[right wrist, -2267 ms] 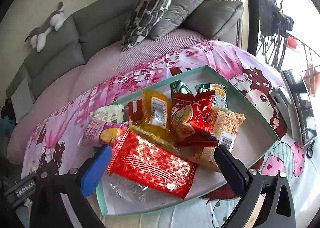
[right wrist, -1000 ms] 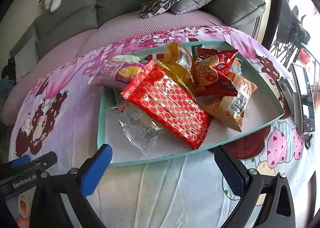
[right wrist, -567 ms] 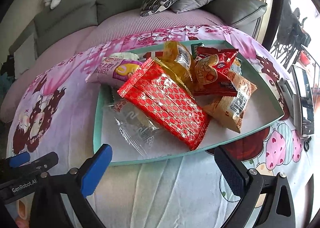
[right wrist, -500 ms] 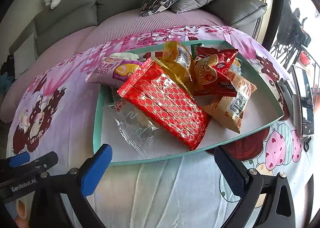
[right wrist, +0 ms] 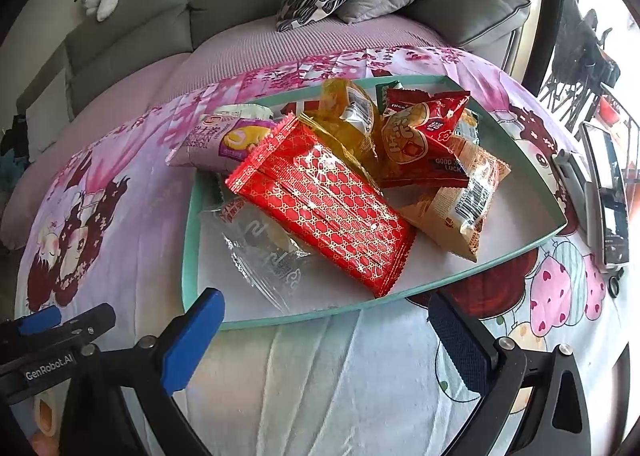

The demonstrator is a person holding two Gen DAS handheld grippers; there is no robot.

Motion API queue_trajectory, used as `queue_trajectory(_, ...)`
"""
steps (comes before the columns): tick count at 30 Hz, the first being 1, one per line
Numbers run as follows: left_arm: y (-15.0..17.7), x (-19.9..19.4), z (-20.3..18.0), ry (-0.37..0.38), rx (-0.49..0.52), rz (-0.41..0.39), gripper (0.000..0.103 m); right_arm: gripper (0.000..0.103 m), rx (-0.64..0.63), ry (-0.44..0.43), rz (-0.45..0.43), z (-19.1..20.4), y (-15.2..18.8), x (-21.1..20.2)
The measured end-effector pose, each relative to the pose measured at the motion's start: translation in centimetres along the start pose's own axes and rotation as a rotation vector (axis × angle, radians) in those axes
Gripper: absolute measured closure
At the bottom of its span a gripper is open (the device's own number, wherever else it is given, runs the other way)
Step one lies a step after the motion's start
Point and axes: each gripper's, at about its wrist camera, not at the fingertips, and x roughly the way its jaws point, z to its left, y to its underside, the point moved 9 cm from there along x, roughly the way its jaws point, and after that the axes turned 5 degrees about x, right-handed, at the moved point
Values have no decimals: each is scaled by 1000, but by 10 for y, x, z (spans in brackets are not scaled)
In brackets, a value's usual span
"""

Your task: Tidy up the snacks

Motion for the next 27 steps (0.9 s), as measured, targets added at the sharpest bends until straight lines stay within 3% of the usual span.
queue_trajectory(27,1,1,2,0,-4,1,11,0,-1,4,11,0,1,2)
